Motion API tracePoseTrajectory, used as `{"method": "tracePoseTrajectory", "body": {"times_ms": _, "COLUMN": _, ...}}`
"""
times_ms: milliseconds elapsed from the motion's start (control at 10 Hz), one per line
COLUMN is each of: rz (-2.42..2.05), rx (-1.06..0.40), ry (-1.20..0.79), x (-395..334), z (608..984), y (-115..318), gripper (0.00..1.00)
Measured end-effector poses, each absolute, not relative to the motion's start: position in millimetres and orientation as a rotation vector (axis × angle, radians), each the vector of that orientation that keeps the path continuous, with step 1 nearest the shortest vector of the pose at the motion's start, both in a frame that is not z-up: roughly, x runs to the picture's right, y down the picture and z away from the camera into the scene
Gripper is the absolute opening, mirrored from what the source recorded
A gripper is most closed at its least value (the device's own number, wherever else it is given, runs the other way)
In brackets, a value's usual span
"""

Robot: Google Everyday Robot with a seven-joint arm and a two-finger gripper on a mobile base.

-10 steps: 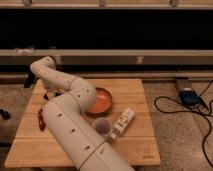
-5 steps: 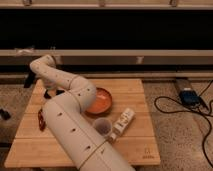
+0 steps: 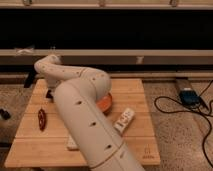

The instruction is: Place the eraser on the white sponge

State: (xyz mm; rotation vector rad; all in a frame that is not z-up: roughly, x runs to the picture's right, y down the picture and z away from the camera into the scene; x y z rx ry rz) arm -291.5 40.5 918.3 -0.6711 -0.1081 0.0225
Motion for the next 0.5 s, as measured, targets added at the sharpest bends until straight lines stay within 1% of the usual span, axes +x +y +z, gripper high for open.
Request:
{"method": "tracePoseTrajectory", "body": {"times_ms": 300, "rz": 0.020, "rx": -0.630, "ry": -0.181, "x": -221.4, "z": 851.4, "y": 42.5, "gripper": 0.00}}
{"method": "tracePoseTrajectory", "body": {"times_ms": 500, "rz": -0.009, "rx": -0.610, "ry": -0.225, "x": -189.6, "z": 808.6, "y": 53.5, "gripper": 0.00}}
